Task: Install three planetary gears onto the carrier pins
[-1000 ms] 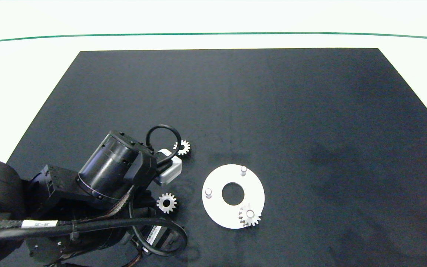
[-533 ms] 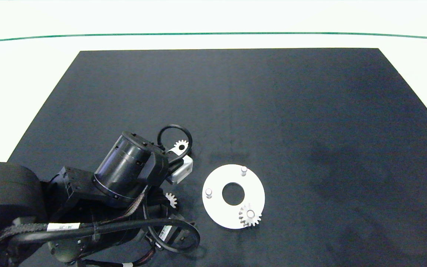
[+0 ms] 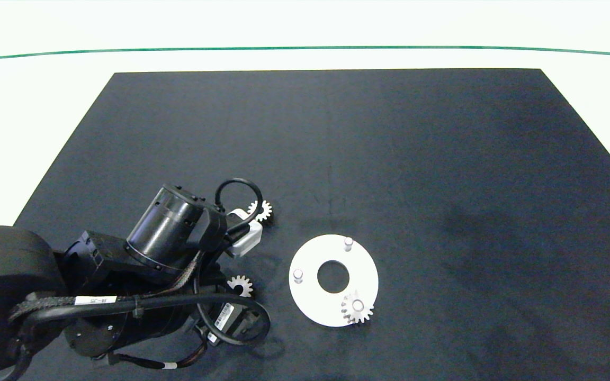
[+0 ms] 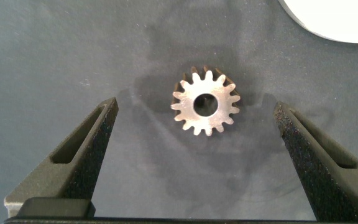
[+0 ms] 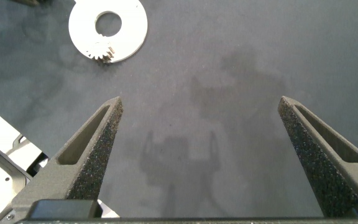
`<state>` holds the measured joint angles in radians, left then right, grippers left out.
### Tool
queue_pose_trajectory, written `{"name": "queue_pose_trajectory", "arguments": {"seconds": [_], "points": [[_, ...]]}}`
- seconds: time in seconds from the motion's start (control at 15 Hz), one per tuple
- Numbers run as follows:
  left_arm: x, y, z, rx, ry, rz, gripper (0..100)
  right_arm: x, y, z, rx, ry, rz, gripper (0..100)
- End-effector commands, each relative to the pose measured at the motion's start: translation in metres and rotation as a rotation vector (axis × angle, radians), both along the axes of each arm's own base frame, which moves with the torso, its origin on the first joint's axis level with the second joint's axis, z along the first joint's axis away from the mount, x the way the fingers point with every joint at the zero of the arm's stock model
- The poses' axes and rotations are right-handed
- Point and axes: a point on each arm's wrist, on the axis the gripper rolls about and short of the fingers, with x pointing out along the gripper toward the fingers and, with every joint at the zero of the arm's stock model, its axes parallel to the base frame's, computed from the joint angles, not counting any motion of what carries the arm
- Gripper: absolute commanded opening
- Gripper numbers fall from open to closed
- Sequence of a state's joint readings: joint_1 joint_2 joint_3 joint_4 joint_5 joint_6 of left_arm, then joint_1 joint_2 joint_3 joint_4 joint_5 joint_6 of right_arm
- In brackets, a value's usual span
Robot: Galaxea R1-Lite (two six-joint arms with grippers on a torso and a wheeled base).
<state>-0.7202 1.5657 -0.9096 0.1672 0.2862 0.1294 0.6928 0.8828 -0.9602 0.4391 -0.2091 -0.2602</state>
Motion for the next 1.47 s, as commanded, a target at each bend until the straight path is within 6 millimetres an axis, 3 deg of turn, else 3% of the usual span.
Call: {"name": "queue_pose_trajectory", "arguments": {"seconds": [0.07, 1.13, 1.47], "points": [[-0.001, 0.003, 0.002, 0.001, -0.008, 0.002, 100, 0.001, 0.001, -0.001, -0.003, 0.000, 0.000, 100], [-0.001, -0.013, -0.007, -0.012, -0.001, -0.053, 100, 0.004, 0.003, -0.006, -0.017, 0.003, 0.004, 100], [0.003, -0.016, -0.013, -0.002, 0.011, -0.054, 90, 0.004, 0.003, -0.005, -0.016, 0.002, 0.005, 100]]}}
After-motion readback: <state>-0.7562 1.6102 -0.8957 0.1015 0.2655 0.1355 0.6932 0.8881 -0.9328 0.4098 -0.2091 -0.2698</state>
